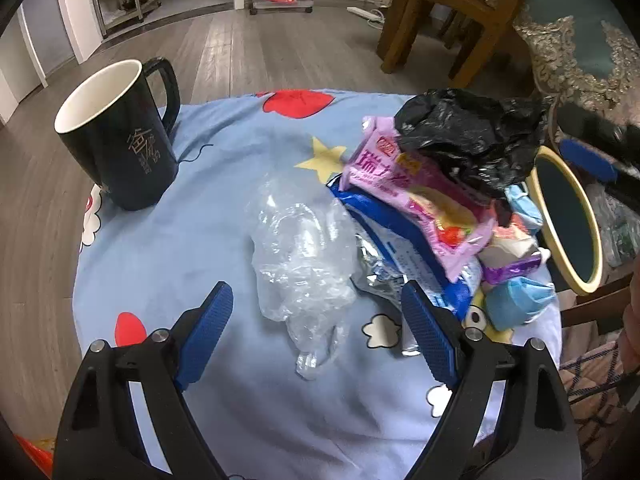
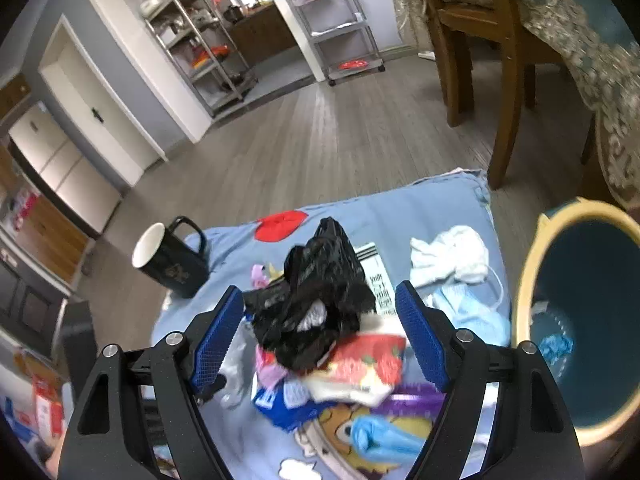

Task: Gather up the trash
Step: 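Grasp the black plastic bag with the right gripper, then carry the black plastic bag over the bin with the right gripper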

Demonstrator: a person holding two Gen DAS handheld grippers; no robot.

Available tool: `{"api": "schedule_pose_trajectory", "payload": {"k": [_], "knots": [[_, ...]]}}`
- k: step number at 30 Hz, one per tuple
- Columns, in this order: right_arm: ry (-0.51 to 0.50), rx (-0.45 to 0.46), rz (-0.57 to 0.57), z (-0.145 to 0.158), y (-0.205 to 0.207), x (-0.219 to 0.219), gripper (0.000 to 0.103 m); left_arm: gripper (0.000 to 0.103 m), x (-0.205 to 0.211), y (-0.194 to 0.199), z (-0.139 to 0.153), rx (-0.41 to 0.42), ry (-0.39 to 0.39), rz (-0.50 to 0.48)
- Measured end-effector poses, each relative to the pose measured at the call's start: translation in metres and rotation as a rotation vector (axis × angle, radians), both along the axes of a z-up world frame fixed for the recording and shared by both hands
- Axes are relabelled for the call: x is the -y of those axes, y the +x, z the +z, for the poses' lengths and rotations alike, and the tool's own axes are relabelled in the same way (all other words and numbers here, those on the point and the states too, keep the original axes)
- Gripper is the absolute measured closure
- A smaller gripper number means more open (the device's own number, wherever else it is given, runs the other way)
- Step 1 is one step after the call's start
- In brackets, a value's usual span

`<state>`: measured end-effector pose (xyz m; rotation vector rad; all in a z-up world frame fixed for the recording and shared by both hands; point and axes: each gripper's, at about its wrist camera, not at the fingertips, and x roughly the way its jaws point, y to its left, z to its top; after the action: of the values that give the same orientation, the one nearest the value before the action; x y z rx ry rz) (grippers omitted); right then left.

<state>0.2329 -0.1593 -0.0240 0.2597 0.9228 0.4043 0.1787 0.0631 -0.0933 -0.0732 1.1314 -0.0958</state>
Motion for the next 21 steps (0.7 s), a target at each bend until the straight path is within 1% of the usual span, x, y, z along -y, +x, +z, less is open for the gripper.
{"api": "schedule_pose_trajectory", "payload": {"k": [2, 3, 4, 5, 6, 7, 8, 9, 10, 11, 12, 14, 16, 21], "knots": [[-0.018, -0.005, 0.006, -0.004, 0.008, -0.008, 0.024, 0.020, -0.001, 0.003, -0.004, 0.000, 0.005, 0.012], [-0.030, -0.011, 0.012, -0.007, 0.012, -0.011, 0.029, 0.021, 0.000, 0.003, -0.004, 0.002, 0.004, 0.013], [-0.038, -0.017, 0.018, -0.009, 0.014, -0.014, 0.034, 0.026, 0.001, 0.004, -0.005, 0.003, 0.003, 0.010], [-0.048, -0.035, 0.028, -0.014, 0.017, -0.016, 0.047, 0.029, 0.002, 0.005, -0.006, 0.000, 0.005, 0.004], [-0.051, -0.052, 0.036, -0.018, 0.019, -0.016, 0.062, 0.039, 0.004, 0.006, -0.008, -0.011, 0.013, -0.009], [-0.050, -0.065, 0.043, -0.021, 0.020, -0.016, 0.069, 0.053, 0.006, 0.006, -0.009, -0.019, 0.018, -0.016], [-0.045, -0.067, 0.048, -0.021, 0.019, -0.016, 0.078, 0.060, 0.007, 0.006, -0.011, -0.029, 0.023, -0.020], [-0.038, -0.066, 0.053, -0.021, 0.018, -0.014, 0.083, 0.072, 0.007, 0.006, -0.012, -0.034, 0.026, -0.021], [-0.032, -0.064, 0.055, -0.020, 0.016, -0.013, 0.086, 0.077, 0.006, 0.006, -0.013, -0.036, 0.026, -0.018], [-0.020, -0.059, 0.057, -0.017, 0.014, -0.010, 0.089, 0.079, 0.005, 0.006, -0.013, -0.037, 0.023, -0.014], [-0.011, -0.053, 0.058, -0.014, 0.011, -0.007, 0.091, 0.088, 0.005, 0.006, -0.012, -0.039, 0.020, -0.012], [0.008, -0.038, 0.054, -0.006, 0.006, -0.002, 0.094, 0.092, 0.005, 0.006, -0.010, -0.036, 0.023, -0.012], [0.032, -0.029, 0.050, 0.002, 0.002, 0.002, 0.095, 0.096, 0.005, 0.005, -0.005, -0.029, 0.017, -0.014], [0.087, 0.006, 0.049, 0.027, -0.009, 0.014, 0.095, 0.098, 0.001, 0.001, 0.016, 0.031, 0.011, 0.013]]}}
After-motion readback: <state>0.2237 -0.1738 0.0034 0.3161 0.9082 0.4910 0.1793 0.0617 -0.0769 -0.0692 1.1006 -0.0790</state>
